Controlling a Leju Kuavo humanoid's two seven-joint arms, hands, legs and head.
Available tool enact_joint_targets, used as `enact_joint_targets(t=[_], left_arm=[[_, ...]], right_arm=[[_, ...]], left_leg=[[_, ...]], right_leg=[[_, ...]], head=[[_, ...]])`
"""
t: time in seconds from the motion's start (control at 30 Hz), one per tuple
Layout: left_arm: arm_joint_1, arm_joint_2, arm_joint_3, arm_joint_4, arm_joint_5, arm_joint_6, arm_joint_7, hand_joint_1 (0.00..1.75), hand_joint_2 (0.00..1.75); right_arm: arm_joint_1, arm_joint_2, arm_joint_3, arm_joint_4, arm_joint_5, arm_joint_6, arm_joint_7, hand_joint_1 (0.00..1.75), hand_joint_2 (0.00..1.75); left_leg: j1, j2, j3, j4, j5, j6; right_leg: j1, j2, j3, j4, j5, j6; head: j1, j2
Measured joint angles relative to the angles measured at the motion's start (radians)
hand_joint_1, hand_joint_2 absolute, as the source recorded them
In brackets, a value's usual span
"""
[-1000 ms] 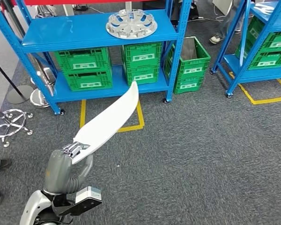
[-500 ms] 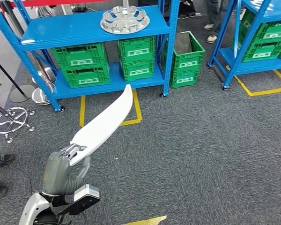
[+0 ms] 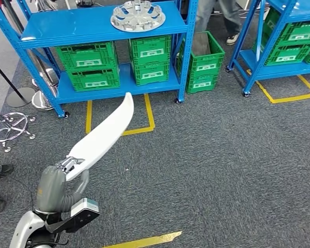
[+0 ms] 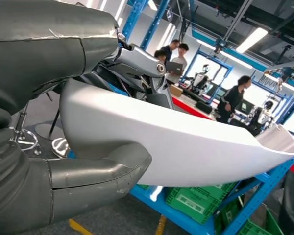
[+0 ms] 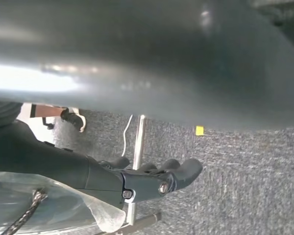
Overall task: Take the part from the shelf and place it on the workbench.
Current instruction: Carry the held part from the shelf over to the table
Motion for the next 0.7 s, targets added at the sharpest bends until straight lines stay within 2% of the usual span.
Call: enact_joint_targets(t=[0.3,0.7], left_arm=[[-0.001,0.002,0.006,0.000,-0.009,0.000,-0.002,1.75,1.75],[0.004,0.005,0.020,0.000,-0.017,0.001,-0.002,1.75,1.75]], right_arm=[[-0.015,0.008,-0.029,0.019,0.006,-0.003,-0.009,0.00,0.00],[-0.023,0.009,-0.039,0.030,-0.014,-0.006,-0.034,0.00,0.00]], left_leg=[[-0.005,0.000,-0.006,0.002,0.005,0.011],[-0.004,0.000,-0.007,0.003,0.007,0.011]], right_leg=[[-0.006,0.001,-0.010,-0.007,0.011,0.019],[-0.005,0.001,-0.008,-0.006,0.013,0.020]], head=[[0.000,0.000],[-0.001,0.000]])
